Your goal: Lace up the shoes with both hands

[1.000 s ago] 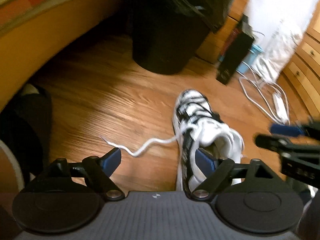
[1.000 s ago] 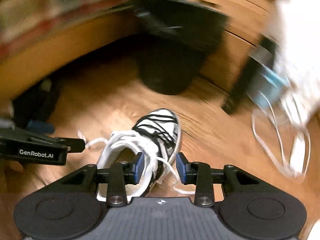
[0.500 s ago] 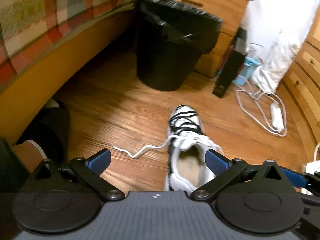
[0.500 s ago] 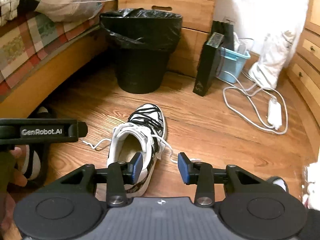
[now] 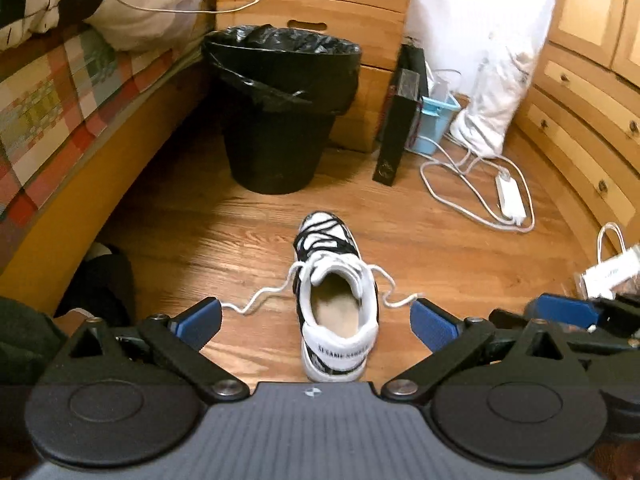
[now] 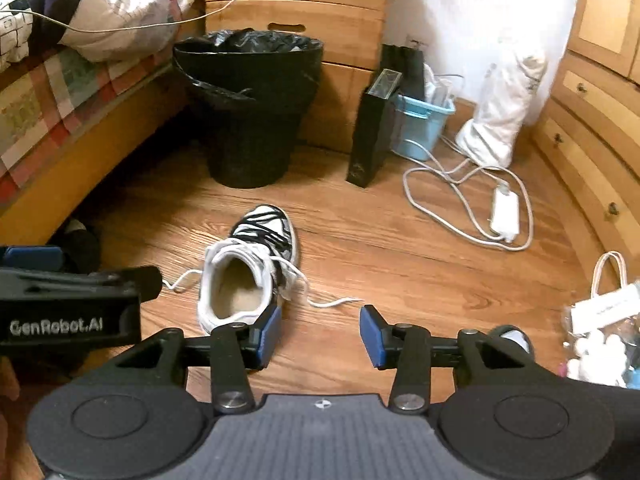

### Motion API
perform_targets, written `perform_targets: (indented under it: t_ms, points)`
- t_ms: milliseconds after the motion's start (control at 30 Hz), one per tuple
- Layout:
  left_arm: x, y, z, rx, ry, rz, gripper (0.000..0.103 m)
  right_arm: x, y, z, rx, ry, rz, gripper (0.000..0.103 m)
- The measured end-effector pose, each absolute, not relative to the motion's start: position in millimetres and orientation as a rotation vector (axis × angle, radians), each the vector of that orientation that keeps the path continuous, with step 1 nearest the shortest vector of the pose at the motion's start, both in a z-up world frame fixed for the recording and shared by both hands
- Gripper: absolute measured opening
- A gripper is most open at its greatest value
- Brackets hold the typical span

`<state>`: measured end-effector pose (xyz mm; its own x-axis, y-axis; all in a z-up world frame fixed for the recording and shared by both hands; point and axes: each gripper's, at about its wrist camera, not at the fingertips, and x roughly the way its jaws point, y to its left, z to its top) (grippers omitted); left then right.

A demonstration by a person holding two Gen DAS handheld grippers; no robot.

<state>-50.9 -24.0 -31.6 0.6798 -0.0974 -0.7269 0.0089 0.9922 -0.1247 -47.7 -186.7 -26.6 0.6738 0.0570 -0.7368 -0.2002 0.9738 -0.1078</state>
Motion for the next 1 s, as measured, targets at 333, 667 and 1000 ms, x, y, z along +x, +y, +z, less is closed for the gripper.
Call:
perform_targets:
  t_ms: [333,667,1000]
  points:
    - [-68,-29,-27,-0.035,0.814,-0.038,0.103,-59,-201,-24,-0.118,0.821,0.124,0.049]
    - [-68,-19,-31,-0.053,0.808,-0.008,0.103,-61,-201,-27,-0.116,0.821,0.128,0.049]
    - [-66,-24,-35,-0.046,0.826,-0.027,0.103,-62,-200,-31,-0.119,0.828,0.133,0.049]
